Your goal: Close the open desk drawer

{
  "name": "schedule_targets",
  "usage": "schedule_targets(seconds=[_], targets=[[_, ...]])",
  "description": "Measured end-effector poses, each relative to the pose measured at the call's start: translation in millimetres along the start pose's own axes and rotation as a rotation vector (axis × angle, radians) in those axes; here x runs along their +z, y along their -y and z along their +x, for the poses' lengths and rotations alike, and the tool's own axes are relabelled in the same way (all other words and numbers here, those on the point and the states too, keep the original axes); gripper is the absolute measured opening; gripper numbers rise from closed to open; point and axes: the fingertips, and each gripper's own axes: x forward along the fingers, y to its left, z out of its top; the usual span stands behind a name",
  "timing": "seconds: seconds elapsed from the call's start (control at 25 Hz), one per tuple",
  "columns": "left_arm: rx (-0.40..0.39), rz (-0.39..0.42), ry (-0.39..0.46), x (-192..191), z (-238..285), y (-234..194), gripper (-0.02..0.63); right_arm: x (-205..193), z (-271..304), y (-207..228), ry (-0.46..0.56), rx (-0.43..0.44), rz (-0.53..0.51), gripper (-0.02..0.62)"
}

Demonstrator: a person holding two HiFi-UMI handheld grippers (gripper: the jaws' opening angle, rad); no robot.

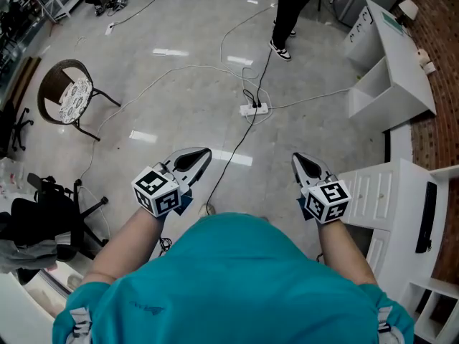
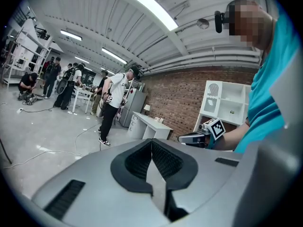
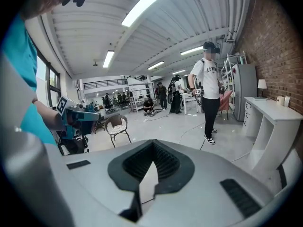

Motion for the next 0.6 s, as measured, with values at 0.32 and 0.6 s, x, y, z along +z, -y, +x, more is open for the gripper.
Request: schedule_targets(seconds=[0.32, 0.6], targets=[[-0.008, 0.003, 0.001, 1.6, 3.1, 4.1, 0.017, -1.8, -4.6, 1.9, -0.001, -0.005, 0.001, 0.020], [-0.010, 0.001, 0.005, 2.3, 3.5, 6.5, 0.017, -1.4, -6.7, 1.8, 0.001, -0.006, -0.003, 0.020]])
